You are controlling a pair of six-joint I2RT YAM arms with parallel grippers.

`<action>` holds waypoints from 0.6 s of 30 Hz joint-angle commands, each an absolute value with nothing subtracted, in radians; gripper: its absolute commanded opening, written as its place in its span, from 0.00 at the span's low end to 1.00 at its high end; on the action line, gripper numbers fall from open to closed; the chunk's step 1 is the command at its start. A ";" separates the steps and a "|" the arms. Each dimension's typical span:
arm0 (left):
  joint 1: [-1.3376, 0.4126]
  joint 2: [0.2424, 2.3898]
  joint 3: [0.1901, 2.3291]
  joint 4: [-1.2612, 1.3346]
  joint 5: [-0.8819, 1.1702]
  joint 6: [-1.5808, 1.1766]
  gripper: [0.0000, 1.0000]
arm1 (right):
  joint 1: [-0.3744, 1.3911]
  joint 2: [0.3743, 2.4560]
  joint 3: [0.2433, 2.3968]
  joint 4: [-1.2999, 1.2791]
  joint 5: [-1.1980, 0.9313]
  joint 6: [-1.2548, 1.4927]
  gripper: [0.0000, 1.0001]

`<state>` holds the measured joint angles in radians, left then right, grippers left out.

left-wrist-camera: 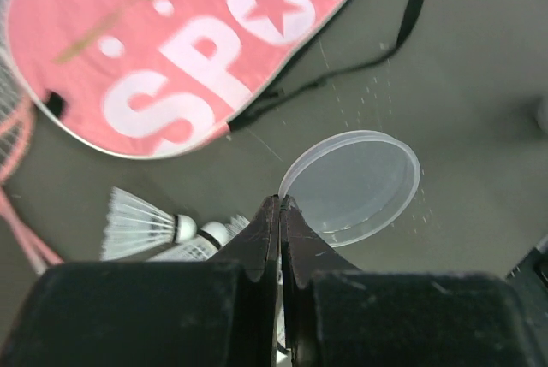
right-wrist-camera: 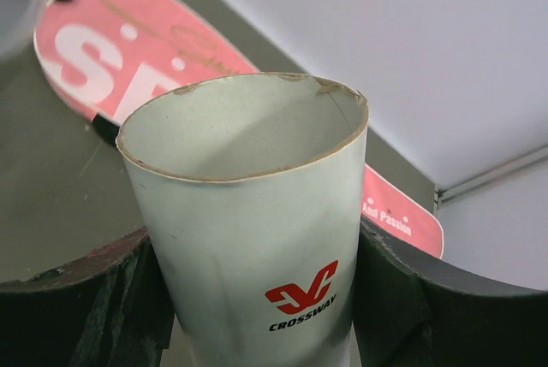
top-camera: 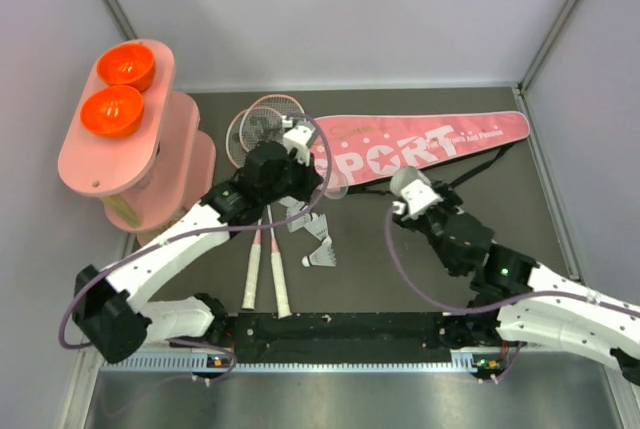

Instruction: Pack up the badminton gear

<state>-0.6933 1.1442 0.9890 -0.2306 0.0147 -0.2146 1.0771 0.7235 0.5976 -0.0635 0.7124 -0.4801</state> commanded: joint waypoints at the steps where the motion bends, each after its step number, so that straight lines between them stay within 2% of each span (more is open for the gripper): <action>1: -0.709 1.276 1.060 -0.271 0.172 -0.299 0.00 | 1.080 0.554 0.658 -0.060 0.737 -0.463 0.48; 6: -0.785 1.457 1.107 -0.302 0.241 -0.416 0.00 | 1.080 0.445 0.652 -0.084 0.684 -0.457 0.47; 18: -0.995 1.818 1.302 -0.354 0.080 -0.629 0.00 | 1.080 0.413 0.641 -0.127 0.612 -0.410 0.46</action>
<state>-0.9604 1.7657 1.2129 -0.3401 0.1265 -0.5430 1.0771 0.4320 0.6121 -0.1143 0.6315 -0.4515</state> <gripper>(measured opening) 0.010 0.661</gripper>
